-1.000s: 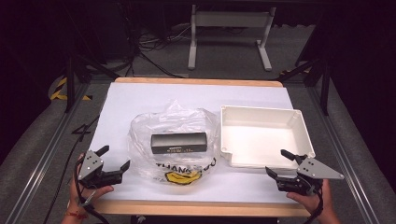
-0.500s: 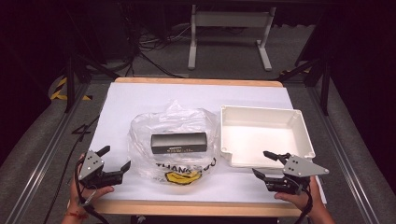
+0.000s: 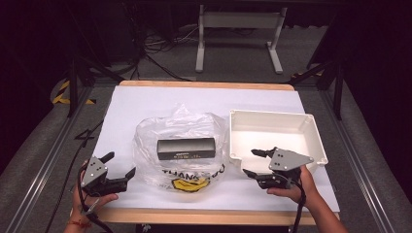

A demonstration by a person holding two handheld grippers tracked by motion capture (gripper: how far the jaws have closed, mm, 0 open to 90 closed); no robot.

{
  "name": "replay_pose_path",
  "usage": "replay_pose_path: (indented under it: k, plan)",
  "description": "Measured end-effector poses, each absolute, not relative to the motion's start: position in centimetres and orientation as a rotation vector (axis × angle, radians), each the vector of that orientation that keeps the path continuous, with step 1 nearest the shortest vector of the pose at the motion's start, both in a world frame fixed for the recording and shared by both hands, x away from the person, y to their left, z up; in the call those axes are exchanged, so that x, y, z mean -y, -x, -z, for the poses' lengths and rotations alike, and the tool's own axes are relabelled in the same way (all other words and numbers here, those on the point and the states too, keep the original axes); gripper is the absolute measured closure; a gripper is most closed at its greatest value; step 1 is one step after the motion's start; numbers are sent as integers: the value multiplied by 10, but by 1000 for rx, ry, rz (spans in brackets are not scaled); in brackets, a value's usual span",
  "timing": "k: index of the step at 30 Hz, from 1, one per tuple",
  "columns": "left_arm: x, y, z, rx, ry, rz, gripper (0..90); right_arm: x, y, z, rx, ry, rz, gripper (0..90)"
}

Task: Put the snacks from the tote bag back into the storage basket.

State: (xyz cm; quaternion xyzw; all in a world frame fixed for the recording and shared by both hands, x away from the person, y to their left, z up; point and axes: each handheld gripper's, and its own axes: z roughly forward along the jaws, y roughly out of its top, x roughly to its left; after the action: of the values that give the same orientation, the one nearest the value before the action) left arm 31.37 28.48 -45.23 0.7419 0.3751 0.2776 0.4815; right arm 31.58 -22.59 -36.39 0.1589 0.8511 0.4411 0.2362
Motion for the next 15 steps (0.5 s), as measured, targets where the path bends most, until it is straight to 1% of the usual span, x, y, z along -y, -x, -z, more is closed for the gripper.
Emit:
replay_pose_path:
  k: [15]
  plan:
    - [-283,-313,452,-906,-1814,-678,79,189,-352,357,-2423,-350,-1189,349]
